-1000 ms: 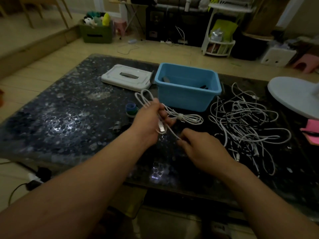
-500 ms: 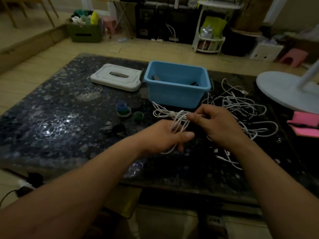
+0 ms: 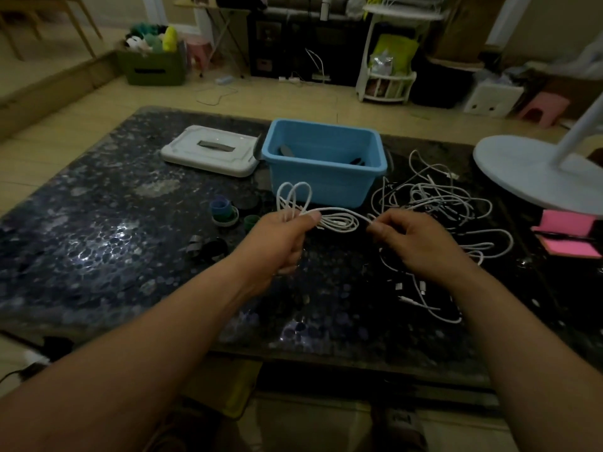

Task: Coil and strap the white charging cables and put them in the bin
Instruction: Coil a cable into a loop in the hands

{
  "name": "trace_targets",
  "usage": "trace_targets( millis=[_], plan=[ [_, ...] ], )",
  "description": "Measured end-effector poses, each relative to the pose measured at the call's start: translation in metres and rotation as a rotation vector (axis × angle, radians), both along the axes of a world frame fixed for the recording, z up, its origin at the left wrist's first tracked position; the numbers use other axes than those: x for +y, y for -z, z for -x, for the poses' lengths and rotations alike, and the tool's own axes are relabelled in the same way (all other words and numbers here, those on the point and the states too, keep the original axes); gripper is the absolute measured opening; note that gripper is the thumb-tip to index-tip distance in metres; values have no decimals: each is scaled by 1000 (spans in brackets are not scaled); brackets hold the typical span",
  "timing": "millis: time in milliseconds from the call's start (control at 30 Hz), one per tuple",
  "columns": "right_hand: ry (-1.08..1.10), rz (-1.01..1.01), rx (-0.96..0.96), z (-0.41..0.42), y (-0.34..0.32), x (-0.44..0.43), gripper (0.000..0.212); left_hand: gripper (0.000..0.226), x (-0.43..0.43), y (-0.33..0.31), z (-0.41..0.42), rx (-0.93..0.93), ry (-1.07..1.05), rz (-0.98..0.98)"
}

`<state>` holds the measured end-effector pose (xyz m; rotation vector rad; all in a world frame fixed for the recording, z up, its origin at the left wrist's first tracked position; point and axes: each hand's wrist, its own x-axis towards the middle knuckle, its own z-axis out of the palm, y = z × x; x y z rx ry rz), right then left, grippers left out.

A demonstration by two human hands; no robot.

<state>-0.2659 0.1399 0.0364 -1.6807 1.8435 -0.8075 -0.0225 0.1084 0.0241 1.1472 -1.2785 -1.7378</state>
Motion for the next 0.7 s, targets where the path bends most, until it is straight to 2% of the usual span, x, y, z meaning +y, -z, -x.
trace_targets(
  millis=[133, 233, 333, 433, 500, 600, 700],
  plan=[
    [122, 45, -250, -40, 9, 1, 13, 55, 12, 4, 14, 41, -73, -145],
    [163, 129, -331, -70, 11, 6, 12, 57, 18, 3, 21, 46, -86, -135],
    [129, 157, -320, -86, 12, 12, 6, 58, 25, -4, 25, 27, -43, -81],
    [51, 156, -357, -96, 13, 18, 17, 46, 28, -2, 27, 110, -48, -91],
    [49, 134, -428, -102, 12, 21, 17, 43, 25, 0, 27, 154, -127, -128],
    [72, 109, -356, -105, 14, 23, 19, 36, 18, 2, 24, 158, -298, -185],
    [-2, 125, -221, -108, 13, 28, 22, 41, 14, 1, 19, 177, -361, -227]
  ],
)
